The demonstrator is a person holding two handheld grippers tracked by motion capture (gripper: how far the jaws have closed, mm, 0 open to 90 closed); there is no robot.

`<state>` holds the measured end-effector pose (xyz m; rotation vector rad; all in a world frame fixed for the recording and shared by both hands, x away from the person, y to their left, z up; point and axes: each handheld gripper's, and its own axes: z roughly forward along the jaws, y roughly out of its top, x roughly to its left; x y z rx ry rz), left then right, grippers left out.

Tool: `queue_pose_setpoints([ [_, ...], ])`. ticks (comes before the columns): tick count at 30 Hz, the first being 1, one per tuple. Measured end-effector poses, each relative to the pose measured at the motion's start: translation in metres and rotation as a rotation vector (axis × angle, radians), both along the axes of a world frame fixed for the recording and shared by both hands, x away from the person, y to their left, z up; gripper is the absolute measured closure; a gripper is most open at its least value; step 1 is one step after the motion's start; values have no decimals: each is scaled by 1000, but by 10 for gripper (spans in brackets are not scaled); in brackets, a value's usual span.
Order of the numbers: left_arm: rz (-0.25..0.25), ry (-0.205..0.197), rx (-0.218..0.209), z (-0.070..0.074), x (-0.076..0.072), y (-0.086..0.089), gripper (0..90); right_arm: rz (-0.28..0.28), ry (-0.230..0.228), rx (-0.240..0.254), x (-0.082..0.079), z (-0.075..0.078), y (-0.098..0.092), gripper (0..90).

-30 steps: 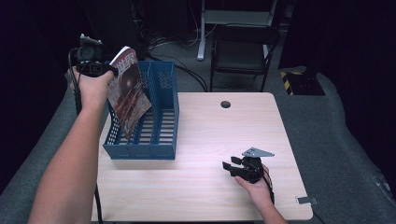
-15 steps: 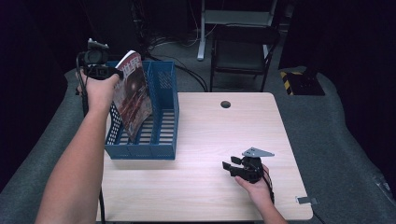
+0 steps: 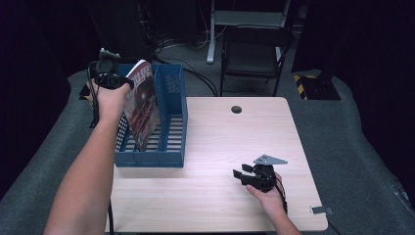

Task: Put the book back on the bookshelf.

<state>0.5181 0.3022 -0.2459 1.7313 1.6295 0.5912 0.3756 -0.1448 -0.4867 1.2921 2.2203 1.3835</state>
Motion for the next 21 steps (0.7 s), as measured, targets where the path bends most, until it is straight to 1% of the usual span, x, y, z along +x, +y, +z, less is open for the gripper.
queue_pose_setpoints([
  [5, -3, 5, 2, -7, 1, -2, 839, -1, 1, 1, 0, 0, 0, 492],
  [6, -3, 14, 2, -11, 1, -2, 840, -2, 1, 2, 0, 0, 0, 492],
  [7, -3, 14, 2, -11, 1, -2, 839, -2, 1, 2, 0, 0, 0, 492],
  [8, -1, 17, -2, -15, 1, -2, 840, 0, -2, 1, 0, 0, -1, 492],
  [14, 0, 30, -2, -26, 3, -3, 839, -1, 3, 5, 0, 0, -1, 492],
  [15, 0, 30, -2, -26, 3, -3, 839, -1, 3, 5, 0, 0, -1, 492],
  [16, -4, 29, -1, -29, 3, -3, 840, 0, 5, 4, 0, 0, 0, 492],
  [17, -4, 29, -1, -29, 3, -3, 840, 0, 5, 4, 0, 0, 0, 492],
  [20, -7, 34, 1, -36, 4, -4, 839, 0, 1, 1, 0, 0, 0, 492],
  [21, -7, 34, 1, -36, 4, -4, 839, 1, 6, 1, 0, 0, 0, 492],
])
